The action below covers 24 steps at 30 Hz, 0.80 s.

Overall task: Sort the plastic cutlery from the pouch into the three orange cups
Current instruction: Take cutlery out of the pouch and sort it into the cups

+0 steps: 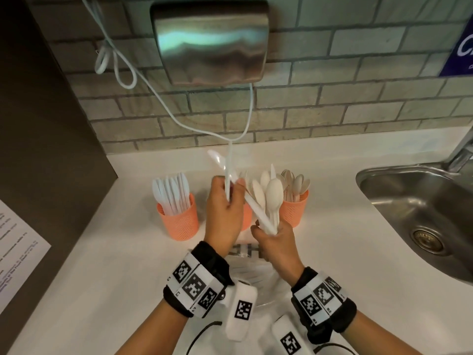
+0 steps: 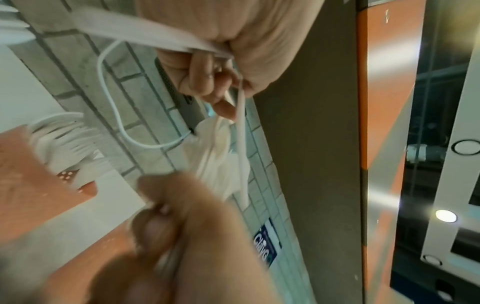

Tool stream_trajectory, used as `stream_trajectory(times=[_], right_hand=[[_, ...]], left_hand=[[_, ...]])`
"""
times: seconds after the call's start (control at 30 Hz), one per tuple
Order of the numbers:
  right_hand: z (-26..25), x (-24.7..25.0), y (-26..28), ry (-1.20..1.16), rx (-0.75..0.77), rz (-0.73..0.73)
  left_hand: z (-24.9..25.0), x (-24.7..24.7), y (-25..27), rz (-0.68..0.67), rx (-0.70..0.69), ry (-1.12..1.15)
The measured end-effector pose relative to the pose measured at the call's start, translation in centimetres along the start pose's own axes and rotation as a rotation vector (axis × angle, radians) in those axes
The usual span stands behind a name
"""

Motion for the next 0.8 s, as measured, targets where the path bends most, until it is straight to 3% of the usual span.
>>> stream_trajectory(times=[0.1, 0.2, 0.33, 0.53, 0.63, 0.8], right_hand=[[0.9, -0.1, 0.6, -0.096, -0.122, -0.157], [0.9, -0.8, 1.6, -0.260, -0.243, -0.371], [-0.4, -1.8, 2.5, -0.541, -0.353, -0.625], [-3.1, -2.9, 3.6, -0.916, -0.489, -0.964], [-3.6, -2.7, 3.8, -1.018, -0.547, -0.996], [-3.0, -2.3, 3.8, -1.140, -0.700, -0.966]], left_hand=[[1.2, 2.3, -1.8, 0.124, 0.034, 0.212], [1.0, 4.3, -3.5, 0.185, 0.109, 0.212], [-2.0, 3.5, -3.1, -0.037, 0.307, 0.111], [-4.0, -0.7, 0.4, -0.394, 0.557, 0.173], [-3.6, -2.0, 1.1, -0.492, 0.611, 0.279], [-2.8, -2.1, 0.8, -0.478, 0.550, 0.322]])
Point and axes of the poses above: each hand's wrist, its own y-axis away from the middle knuckle, its own x-axis out of the back of the hand, z = x × y, the point moved 7 cm from there along -y, towards the middle knuckle, and after that the axes turned 2 degrees about x, right-handed, at the moved point
